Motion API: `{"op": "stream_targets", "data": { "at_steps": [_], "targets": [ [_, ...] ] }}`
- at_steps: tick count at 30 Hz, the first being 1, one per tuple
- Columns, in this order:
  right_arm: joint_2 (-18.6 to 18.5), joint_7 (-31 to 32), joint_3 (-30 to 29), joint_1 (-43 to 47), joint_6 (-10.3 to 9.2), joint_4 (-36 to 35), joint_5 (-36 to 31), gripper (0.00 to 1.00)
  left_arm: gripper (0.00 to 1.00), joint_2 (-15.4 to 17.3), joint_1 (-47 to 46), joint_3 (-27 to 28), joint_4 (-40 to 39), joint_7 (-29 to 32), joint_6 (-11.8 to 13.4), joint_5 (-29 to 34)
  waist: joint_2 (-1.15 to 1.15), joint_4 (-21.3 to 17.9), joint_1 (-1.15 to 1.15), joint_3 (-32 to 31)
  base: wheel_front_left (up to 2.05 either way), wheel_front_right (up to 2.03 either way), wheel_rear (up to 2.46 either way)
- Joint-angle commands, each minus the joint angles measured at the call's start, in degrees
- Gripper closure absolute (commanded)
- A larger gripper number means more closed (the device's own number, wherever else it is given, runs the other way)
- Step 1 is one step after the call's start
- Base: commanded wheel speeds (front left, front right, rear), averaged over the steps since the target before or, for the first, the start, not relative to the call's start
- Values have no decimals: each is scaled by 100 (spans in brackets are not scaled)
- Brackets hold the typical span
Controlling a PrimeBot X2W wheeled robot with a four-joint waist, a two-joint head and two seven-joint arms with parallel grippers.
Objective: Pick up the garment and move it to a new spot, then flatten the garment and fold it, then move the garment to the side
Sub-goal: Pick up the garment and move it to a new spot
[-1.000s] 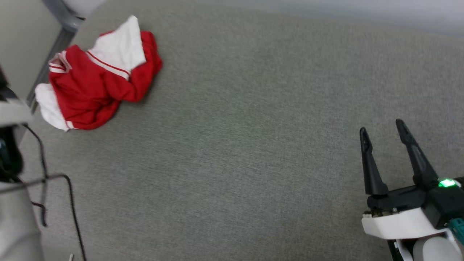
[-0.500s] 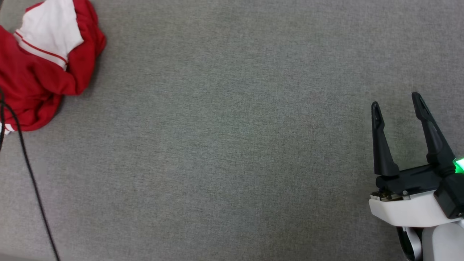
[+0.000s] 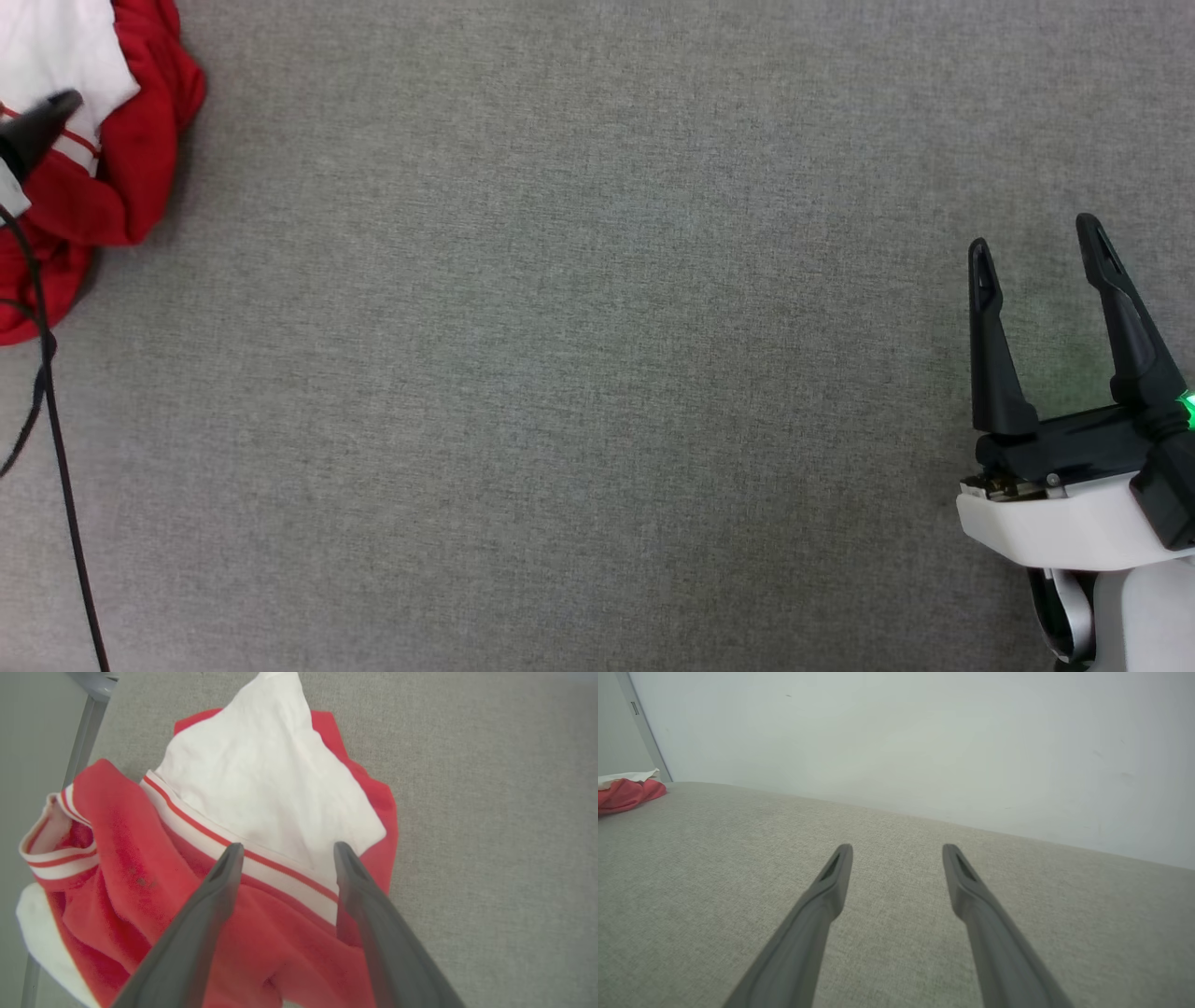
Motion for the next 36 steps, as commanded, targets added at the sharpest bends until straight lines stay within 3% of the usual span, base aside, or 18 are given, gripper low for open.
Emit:
{"op": "stream_targets", "data": {
  "at_steps": [1, 6, 11, 12, 13, 14, 23, 29, 36],
  "targets": [
    [-7, -12, 5, -92, -4, 9, 37, 0, 0, 53, -24, -177, 51, 232, 1, -127, 0, -32, 0, 54, 0, 0, 0],
    [-7, -12, -18, -133, -4, 58, 130, 0, 0, 43, 157, -623, 285, 645, 1, -354, 0, -84, 0, 147, 0, 0, 0],
    [-6, -12, -30, -146, -4, 110, 174, 0, 0, -324, 307, -1076, 687, 755, -4, -399, 0, -95, 0, 186, 0, 0, 0],
    [-6, -12, -29, -142, -4, 130, 182, 0, 35, -378, 309, -1147, 732, 709, -4, -406, 0, -94, 0, 172, 0, 0, 0],
    [-6, -12, -27, -132, -4, 153, 187, 0, 78, -405, 306, -1214, 763, 682, -4, -414, 0, -93, 0, 153, 0, 0, 0],
    [-6, -12, -26, -125, -4, 169, 202, 0, 100, -416, 293, -1276, 778, 640, -4, -420, 0, -90, 0, 122, 0, 0, 0],
    [-6, -12, 54, 108, -4, 367, 453, 0, 100, 133, -235, -1811, 304, -799, 1, -19, 0, 24, 0, -725, 0, 0, 0],
    [-6, -12, 105, 223, -4, 463, 648, 0, 100, 186, -417, -2151, -192, -1261, 1, 293, 0, 47, 0, -1196, 0, 0, 0],
    [-6, -12, 107, 364, -4, 567, 851, 0, 100, 26, -581, -2458, -899, -1622, 2, 698, 0, -144, 0, -1654, 0, 0, 0]
  ]
}}
